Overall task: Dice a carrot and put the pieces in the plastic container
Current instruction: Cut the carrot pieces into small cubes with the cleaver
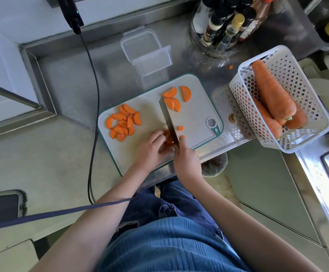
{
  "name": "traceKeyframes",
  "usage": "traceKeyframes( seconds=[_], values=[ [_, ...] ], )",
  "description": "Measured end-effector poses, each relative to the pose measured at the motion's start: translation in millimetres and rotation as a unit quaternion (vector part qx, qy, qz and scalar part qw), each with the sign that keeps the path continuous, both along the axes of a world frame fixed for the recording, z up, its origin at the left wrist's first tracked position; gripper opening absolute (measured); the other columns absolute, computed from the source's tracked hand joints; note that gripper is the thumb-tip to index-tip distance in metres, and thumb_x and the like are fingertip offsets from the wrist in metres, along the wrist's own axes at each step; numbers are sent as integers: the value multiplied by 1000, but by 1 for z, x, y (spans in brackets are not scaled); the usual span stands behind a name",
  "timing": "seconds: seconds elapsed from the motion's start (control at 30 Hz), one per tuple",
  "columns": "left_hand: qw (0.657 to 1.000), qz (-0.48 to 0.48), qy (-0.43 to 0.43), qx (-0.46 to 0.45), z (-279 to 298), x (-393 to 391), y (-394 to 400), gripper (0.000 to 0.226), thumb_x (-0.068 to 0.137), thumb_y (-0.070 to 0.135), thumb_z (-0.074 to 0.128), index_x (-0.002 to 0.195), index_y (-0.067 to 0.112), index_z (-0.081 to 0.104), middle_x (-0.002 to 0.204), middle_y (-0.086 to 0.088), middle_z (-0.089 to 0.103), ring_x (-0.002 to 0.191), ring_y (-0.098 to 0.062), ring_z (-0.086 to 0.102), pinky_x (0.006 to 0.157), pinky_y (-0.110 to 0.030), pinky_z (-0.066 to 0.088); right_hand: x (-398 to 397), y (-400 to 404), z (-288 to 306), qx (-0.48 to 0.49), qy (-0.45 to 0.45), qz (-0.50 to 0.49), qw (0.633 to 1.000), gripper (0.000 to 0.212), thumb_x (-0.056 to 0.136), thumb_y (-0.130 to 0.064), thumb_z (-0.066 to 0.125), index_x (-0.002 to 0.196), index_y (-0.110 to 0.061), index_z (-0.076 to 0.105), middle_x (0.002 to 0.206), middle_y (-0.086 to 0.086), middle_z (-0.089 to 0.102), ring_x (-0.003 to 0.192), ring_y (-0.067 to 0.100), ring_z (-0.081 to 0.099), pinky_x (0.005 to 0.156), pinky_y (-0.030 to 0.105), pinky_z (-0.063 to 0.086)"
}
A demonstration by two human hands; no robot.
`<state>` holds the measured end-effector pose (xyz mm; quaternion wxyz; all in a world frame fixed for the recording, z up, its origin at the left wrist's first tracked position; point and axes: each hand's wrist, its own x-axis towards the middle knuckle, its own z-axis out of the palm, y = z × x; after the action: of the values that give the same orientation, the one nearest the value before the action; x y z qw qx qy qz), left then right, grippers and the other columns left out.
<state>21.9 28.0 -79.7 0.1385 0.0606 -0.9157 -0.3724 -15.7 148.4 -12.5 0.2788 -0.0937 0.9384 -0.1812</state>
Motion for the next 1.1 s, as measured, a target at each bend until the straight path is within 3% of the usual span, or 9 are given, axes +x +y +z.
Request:
traceKeyframes(
  seconds=[0.1, 0.3, 0.47, 0.63, 0.73, 0.87, 1.1],
  values=[
    [1000, 7, 12, -23, -1, 0, -1, 19, 78, 21, 70, 82, 3, 64, 105, -8, 65, 91, -20, 59, 68, -30, 51, -3, -3, -1, 3, -6, 1, 1000, 22, 101, -17, 33, 123, -12, 35, 77, 12, 57, 68, 33, 55, 55, 39, 46],
    [999, 20, 19, -21, 2, -1, 3, 26, 81, 31, 64, 83, 4, 66, 103, -7, 66, 92, -19, 61, 70, -25, 50, -13, 9, 6, -12, 9, 18, 1000, 14, 103, -29, 35, 98, -16, 36, 75, 15, 57, 66, 36, 56, 55, 42, 47],
    [999, 25, 26, 14, 8, 2, 1, 22, 74, 13, 76, 91, 7, 65, 104, -5, 66, 97, -20, 62, 75, -29, 53, -11, 21, 8, -69, 17, -19, 997, 21, 102, -32, 36, 87, -19, 32, 67, 16, 54, 59, 37, 52, 48, 36, 35],
    [998, 30, 25, 42, 14, 6, -5, 21, 78, 11, 73, 97, 5, 66, 108, -6, 64, 103, -18, 59, 89, -24, 48, -7, 17, 6, -89, 23, -22, 996, 21, 102, -33, 36, 84, -26, 31, 63, 11, 52, 54, 32, 48, 46, 32, 31],
    [998, 39, 9, 40, 12, 10, -11, 22, 79, 12, 71, 99, 4, 66, 106, -7, 64, 101, -17, 58, 88, -21, 46, -5, 14, 6, -89, 20, -26, 995, 21, 102, -33, 36, 83, -29, 29, 64, 10, 51, 55, 33, 48, 47, 34, 33],
    [998, 42, -15, 49, 12, 12, -13, 30, 82, 26, 59, 101, 4, 66, 103, -7, 64, 99, -16, 57, 86, -20, 45, -3, 7, 8, -83, 0, -22, 996, 17, 102, -34, 35, 96, -20, 39, 68, 13, 54, 60, 36, 52, 48, 35, 36],
    [997, 51, 8, 48, 17, 10, -10, 24, 84, 25, 60, 97, 6, 66, 98, -5, 65, 93, -14, 57, 76, -23, 48, -3, 0, 9, -77, 6, 1, 997, 20, 102, -31, 36, 99, -12, 40, 69, 15, 56, 59, 36, 52, 48, 33, 34]
  ],
)
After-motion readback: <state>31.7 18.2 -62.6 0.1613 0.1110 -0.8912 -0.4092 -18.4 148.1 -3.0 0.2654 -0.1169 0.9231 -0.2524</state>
